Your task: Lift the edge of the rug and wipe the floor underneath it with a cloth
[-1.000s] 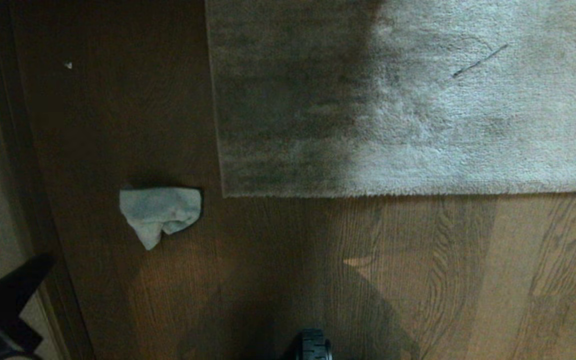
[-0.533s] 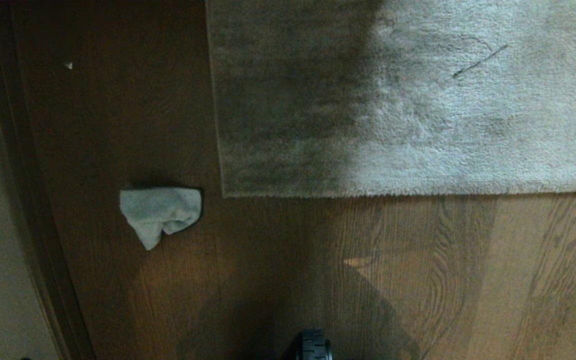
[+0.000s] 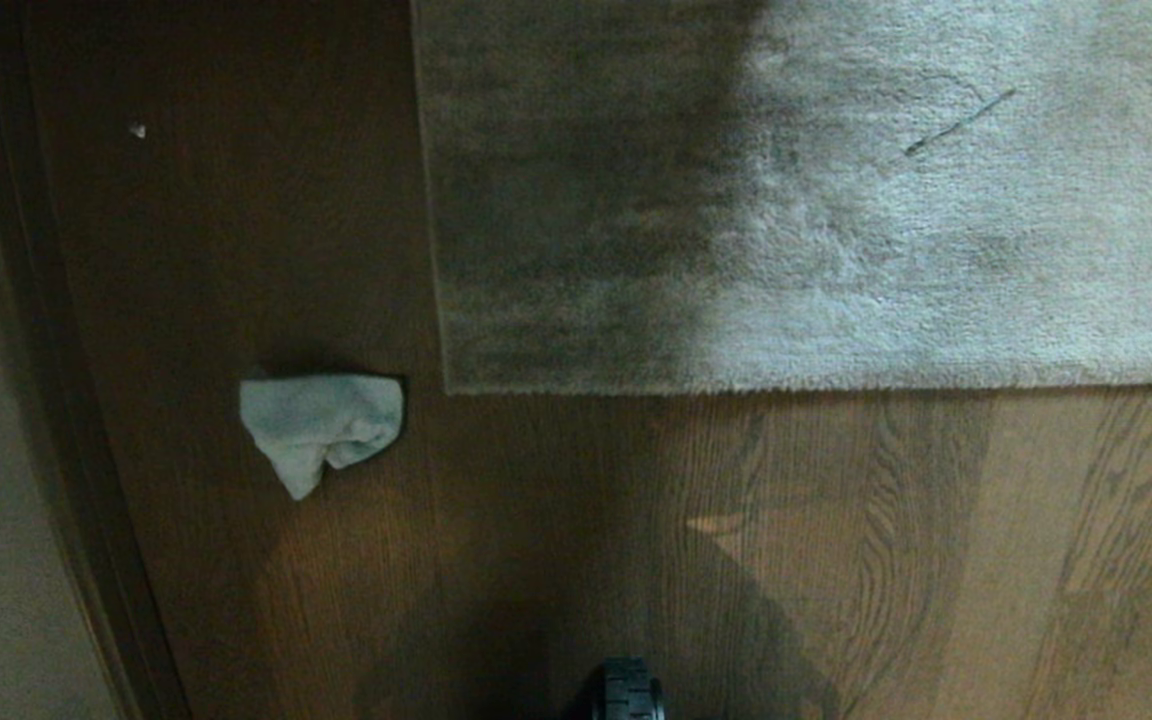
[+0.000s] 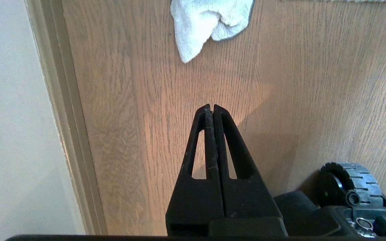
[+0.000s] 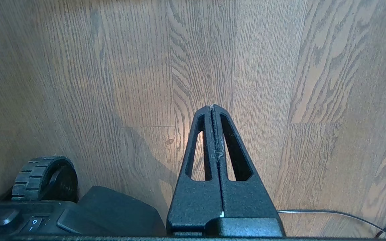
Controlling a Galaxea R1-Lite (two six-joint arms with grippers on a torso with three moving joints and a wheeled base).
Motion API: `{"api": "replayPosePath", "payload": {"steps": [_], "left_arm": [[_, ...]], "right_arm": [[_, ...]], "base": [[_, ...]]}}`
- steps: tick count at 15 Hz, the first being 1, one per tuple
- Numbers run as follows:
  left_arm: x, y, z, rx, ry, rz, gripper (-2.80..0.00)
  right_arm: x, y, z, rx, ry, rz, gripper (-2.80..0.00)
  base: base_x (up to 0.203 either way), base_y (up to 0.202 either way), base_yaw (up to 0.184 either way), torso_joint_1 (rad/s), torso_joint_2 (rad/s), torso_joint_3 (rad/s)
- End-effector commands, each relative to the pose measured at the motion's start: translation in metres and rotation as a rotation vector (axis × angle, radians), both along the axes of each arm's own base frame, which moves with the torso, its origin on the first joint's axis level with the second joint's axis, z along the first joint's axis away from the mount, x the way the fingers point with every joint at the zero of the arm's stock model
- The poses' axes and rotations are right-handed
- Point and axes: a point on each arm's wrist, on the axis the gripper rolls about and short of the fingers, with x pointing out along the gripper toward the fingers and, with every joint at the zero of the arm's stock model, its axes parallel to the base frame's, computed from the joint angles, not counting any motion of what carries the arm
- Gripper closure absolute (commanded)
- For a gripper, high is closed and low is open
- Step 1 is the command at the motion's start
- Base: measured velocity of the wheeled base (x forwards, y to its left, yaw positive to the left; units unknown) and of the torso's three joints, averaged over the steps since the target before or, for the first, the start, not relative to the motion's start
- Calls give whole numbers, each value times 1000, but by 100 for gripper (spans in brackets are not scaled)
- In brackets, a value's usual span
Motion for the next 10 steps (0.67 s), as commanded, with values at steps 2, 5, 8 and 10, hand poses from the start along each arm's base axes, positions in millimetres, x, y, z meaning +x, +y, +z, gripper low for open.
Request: {"api": "replayPosePath", "payload": {"steps": [2,5,8,10], "left_arm": [[-1,0,-1,-4,-10,2,0],[-1,0,0,-6,-12,2,0],[-1,0,0,-6,-11,2,0],[-1,0,0,-6,-12,0,0]], "right_arm": [[0,0,0,0,1,0,0],[0,0,0,0,1,-2,0],[0,0,0,0,1,0,0],[0,0,0,0,1,-2,0]], "base": [[0,0,0,0,0,0],[0,0,0,0,0,0],[0,0,0,0,0,0],[0,0,0,0,0,0]]}}
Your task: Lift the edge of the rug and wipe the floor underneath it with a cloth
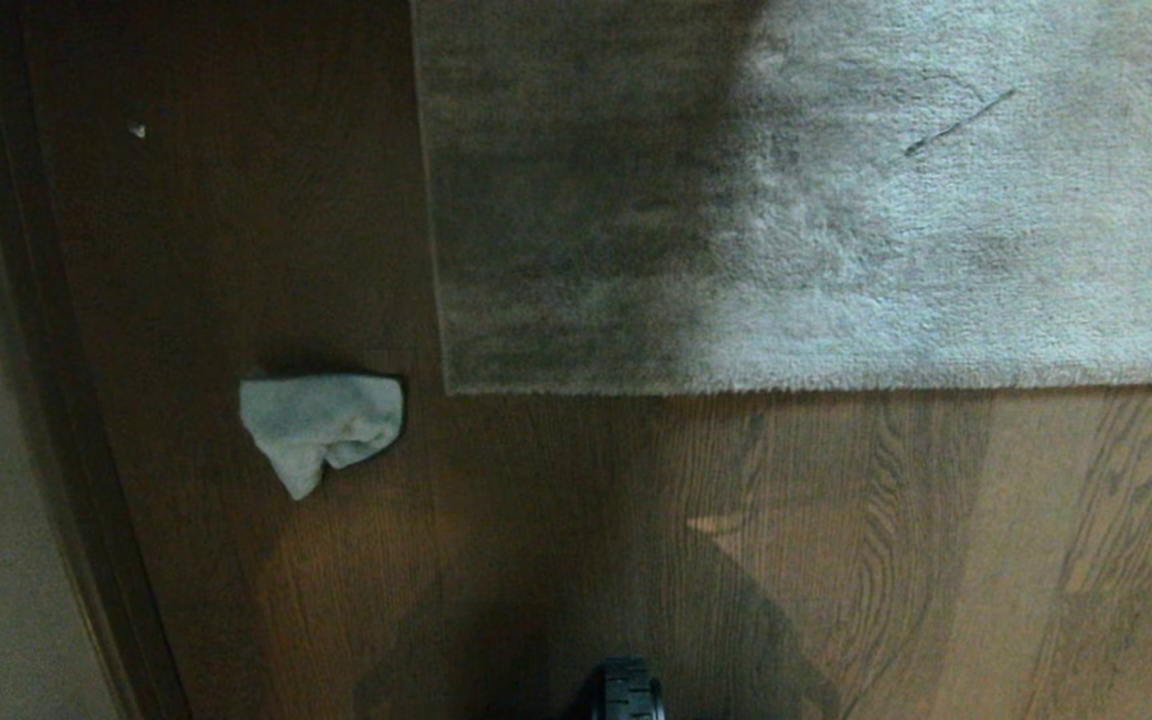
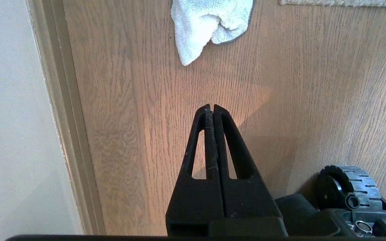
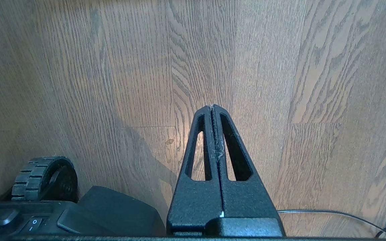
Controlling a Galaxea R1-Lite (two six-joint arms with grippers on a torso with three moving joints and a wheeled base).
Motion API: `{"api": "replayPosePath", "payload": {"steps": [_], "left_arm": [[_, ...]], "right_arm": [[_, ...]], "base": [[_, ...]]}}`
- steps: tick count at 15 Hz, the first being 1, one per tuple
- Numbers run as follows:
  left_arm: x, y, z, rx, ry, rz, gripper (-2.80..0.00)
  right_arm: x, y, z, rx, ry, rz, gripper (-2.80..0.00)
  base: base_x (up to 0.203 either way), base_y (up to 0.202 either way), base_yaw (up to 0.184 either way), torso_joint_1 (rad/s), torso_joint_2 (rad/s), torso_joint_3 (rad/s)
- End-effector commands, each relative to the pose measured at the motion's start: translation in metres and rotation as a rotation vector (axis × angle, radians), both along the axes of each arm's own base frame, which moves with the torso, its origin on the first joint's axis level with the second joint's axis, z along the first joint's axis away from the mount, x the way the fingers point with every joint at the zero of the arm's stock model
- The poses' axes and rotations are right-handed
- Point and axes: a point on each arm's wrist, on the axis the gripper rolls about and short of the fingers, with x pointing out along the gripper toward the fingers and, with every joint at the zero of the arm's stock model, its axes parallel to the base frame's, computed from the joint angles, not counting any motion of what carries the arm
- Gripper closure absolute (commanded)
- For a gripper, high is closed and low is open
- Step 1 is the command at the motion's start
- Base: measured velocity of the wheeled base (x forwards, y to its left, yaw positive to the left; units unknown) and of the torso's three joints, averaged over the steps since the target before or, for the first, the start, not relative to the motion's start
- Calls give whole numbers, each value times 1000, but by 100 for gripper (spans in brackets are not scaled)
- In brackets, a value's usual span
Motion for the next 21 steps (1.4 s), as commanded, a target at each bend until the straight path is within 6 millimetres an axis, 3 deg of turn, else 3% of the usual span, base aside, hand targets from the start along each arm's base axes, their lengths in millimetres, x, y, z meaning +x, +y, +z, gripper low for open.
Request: {"api": "replayPosePath", "payload": {"steps": [1,21], "left_arm": [[0,0,0,-1,-2,0,0],[0,0,0,-1,-2,-2,0]], "right_arm": [[0,0,0,0,1,-1,0],[0,0,0,0,1,-1,0]], "base": [[0,0,0,0,0,0],[0,0,0,0,0,2]]}}
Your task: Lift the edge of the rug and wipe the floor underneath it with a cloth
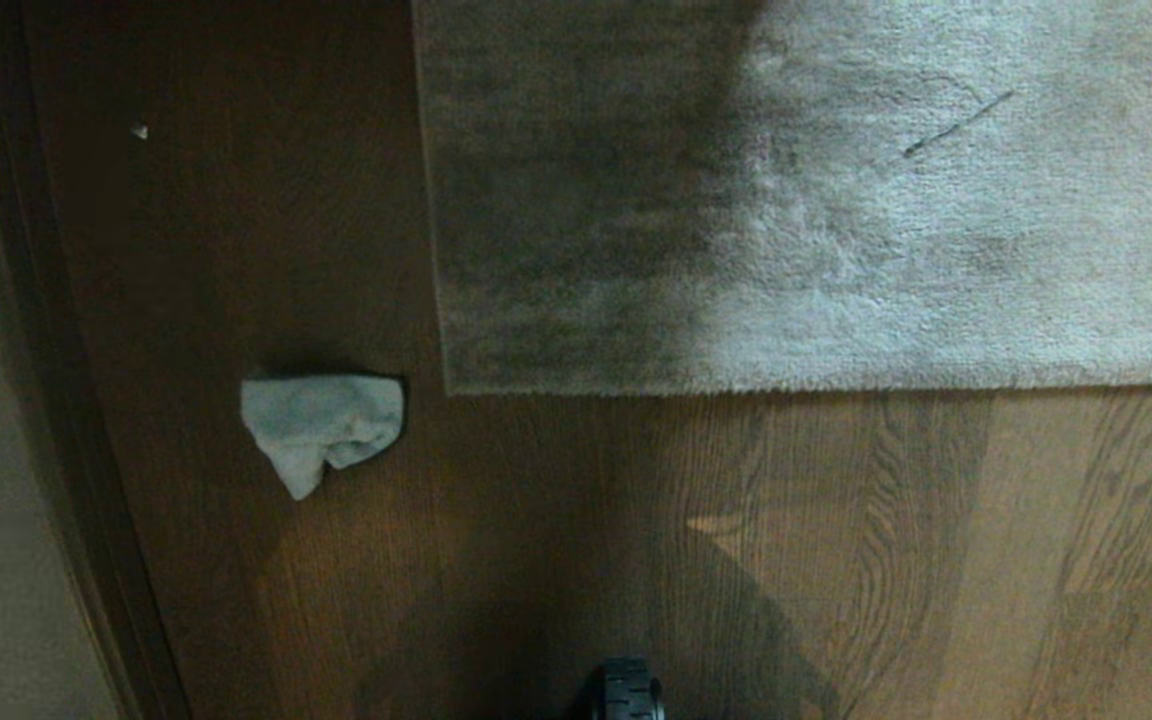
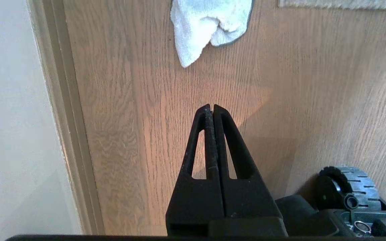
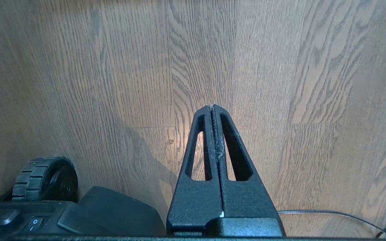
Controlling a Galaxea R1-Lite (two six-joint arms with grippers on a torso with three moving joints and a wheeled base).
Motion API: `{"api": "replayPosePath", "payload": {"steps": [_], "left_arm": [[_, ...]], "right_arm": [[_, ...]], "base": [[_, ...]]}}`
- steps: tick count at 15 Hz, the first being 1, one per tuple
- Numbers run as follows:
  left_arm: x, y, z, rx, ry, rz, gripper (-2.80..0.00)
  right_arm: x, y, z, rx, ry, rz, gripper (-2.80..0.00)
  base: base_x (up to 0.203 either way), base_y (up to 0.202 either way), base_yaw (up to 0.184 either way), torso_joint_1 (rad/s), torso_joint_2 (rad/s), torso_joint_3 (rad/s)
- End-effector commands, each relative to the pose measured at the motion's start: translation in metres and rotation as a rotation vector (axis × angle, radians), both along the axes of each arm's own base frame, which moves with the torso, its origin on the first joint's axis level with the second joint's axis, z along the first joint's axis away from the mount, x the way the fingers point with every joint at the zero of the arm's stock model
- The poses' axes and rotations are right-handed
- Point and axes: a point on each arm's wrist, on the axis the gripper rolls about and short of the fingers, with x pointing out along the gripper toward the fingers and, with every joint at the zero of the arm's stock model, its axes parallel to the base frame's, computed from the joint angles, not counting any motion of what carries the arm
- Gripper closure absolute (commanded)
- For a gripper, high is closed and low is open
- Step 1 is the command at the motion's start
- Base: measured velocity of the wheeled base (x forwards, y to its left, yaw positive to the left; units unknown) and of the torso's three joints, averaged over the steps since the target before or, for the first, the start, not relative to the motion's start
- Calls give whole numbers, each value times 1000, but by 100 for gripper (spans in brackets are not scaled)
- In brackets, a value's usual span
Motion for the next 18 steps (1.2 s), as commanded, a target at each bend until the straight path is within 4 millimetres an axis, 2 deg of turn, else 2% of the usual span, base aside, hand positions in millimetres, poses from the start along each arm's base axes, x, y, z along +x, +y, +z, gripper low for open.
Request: {"api": "replayPosePath", "payload": {"steps": [1,18], "left_arm": [[0,0,0,-1,0,0,0],[0,0,0,-2,0,0,0]], "right_arm": [[0,0,0,0,2,1,0],[0,0,0,0,2,3,0]], "base": [[0,0,0,5,2,110],[0,0,0,3,2,197]]}}
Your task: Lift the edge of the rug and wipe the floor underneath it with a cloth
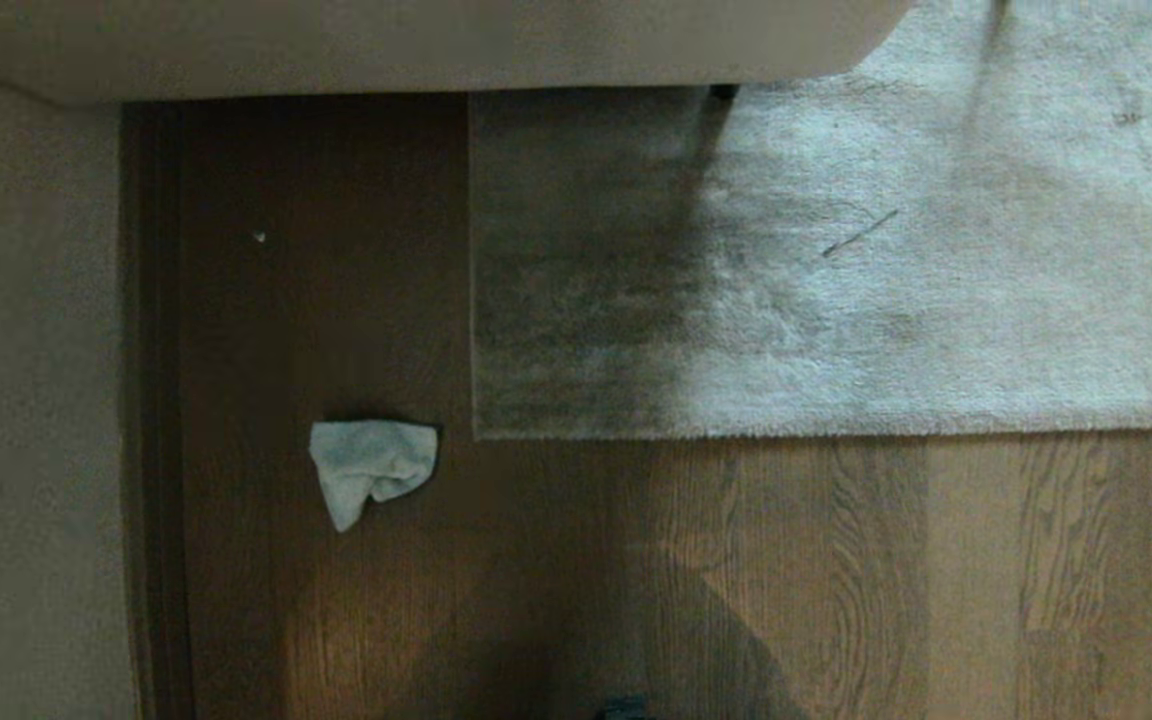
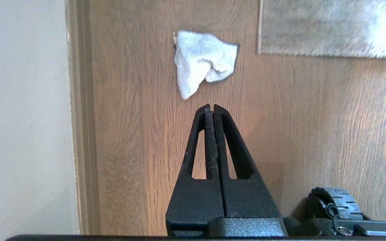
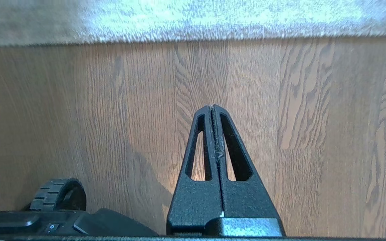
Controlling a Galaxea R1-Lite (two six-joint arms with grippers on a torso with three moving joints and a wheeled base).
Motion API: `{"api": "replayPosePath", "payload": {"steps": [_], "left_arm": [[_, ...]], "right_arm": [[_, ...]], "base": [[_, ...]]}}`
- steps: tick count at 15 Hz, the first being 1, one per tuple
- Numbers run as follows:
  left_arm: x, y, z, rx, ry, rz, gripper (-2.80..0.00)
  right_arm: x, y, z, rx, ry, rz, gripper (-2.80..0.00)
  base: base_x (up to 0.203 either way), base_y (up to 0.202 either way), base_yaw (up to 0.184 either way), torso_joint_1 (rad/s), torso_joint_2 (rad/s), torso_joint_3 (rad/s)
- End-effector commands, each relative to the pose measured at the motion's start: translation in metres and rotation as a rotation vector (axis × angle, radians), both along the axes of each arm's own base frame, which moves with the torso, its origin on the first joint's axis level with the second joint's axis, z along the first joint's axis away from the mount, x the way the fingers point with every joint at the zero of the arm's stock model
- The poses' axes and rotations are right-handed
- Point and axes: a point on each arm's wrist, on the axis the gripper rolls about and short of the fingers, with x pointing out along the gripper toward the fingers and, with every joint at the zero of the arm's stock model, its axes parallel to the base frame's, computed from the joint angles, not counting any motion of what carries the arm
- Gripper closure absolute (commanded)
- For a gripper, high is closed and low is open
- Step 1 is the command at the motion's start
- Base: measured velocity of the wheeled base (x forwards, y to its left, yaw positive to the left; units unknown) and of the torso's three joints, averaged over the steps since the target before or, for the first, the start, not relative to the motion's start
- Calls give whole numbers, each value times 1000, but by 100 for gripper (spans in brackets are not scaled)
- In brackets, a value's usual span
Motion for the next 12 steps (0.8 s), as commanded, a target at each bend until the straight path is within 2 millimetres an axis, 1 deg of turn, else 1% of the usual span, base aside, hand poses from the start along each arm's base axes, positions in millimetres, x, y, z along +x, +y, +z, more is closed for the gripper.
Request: {"api": "replayPosePath", "payload": {"steps": [1,12], "left_arm": [[0,0,0,-1,-3,0,0],[0,0,0,2,-1,2,0]], "right_arm": [[0,0,0,0,1,0,0],[0,0,0,0,1,0,0]], "base": [[0,0,0,2,6,202],[0,0,0,3,3,201]]}}
